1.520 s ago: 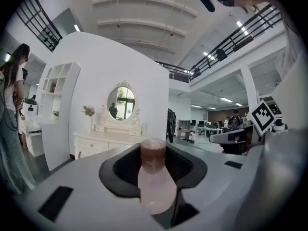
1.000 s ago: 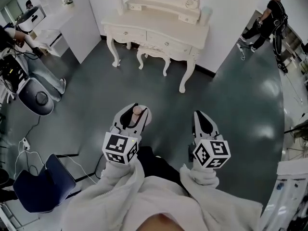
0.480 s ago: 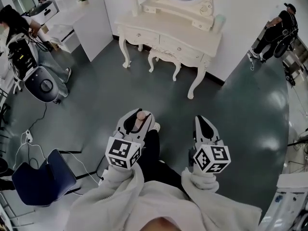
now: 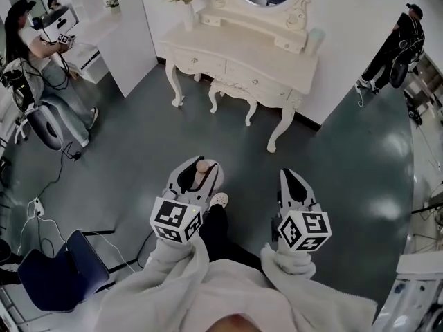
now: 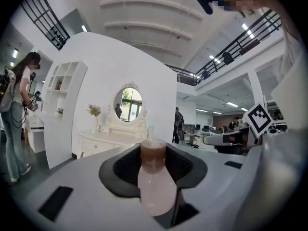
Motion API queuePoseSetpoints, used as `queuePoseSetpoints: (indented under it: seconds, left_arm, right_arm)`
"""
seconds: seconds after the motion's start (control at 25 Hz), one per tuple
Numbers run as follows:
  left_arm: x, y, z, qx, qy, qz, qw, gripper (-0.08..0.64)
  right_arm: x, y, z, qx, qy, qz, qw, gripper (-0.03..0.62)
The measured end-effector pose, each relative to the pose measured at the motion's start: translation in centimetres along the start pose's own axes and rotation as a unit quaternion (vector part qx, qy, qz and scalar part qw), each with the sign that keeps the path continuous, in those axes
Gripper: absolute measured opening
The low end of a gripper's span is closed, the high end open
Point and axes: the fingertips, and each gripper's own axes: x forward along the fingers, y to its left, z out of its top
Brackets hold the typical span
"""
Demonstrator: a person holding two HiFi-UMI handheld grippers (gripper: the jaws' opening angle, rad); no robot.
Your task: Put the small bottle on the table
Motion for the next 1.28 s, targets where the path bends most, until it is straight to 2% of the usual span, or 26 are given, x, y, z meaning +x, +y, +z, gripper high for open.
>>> queuePoseSetpoints:
  seconds: [0.24,0.84,1.28]
  left_arm:
    - [4.9,2.1,2.0,0.0,-0.013,0.005,0.9999,0.154]
    - [15.0,8.7,5.5,0.015,-0.004,-0.004,0.9999,0.154]
    - [20.6,14.7,6.5,0.025,-0.007,-0.014,0.9996,0.154]
  right_arm:
    - [4.1,-2.3,2.2,-0.004,0.002,-0.001,1.0,0.038]
    - [14.8,-5.5,7.2,-0.003,0.003,-0.014,1.0,0.038]
    - [22.6,-5.7,8.1,0.002,-0.002,-0.023,1.0,0.038]
